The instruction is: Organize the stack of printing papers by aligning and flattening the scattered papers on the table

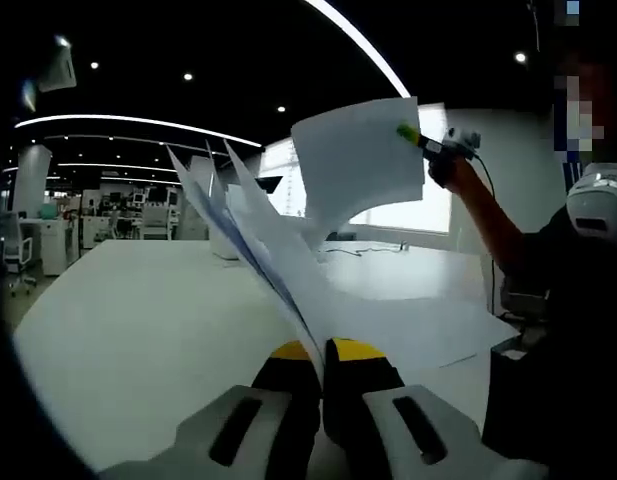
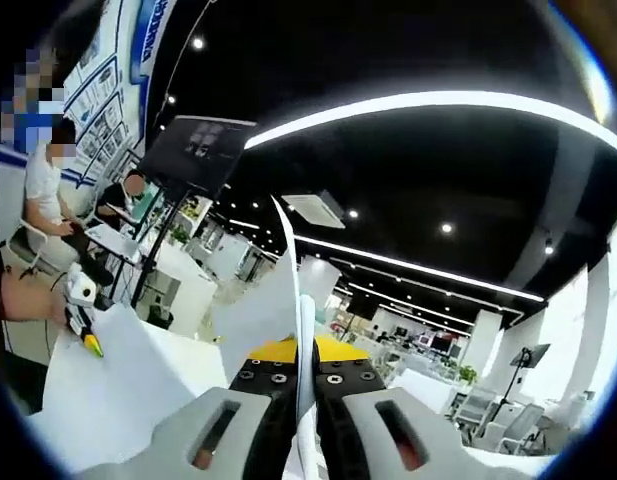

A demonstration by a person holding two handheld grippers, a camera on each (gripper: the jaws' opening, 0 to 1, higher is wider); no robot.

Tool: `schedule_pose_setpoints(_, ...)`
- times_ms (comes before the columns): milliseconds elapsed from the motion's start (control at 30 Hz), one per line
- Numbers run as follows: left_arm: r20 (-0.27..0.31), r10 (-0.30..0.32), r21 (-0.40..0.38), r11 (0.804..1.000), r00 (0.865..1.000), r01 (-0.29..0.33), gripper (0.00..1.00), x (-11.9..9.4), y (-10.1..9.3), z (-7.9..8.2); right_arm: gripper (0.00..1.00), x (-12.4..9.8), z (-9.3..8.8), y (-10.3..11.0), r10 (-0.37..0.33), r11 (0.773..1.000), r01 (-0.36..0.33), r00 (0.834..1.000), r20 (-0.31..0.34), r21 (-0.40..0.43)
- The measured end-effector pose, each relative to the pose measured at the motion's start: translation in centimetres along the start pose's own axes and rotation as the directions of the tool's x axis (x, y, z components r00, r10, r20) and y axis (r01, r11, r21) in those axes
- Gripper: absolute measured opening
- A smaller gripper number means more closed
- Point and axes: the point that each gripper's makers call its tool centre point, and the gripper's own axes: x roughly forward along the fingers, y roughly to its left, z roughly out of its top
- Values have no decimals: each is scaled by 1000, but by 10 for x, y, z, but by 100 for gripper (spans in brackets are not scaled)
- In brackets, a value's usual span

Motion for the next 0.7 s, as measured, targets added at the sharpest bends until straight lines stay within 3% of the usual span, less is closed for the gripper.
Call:
schedule_pose_setpoints(200, 3, 2, 9, 1000, 1000, -2, 7, 0, 0, 0, 0, -2, 22, 36, 113, 989, -118, 992, 55, 92)
schedule_pose_setpoints(467, 3, 0, 8, 1000, 1000, 0, 7, 0, 0, 0, 0, -3, 30, 58, 179, 964, -193, 980, 91, 183)
schedule_pose_setpoints(600, 6, -2, 12, 1000, 1000, 2, 7, 0, -1, 0, 0, -1, 28, 76, 243, 920, -267, 963, 118, 287)
schedule_pose_setpoints(700, 8, -4, 15, 1000, 1000, 3, 7, -1, -1, 1, 0, 4, 12, 84, 269, 886, -289, 957, 105, 363)
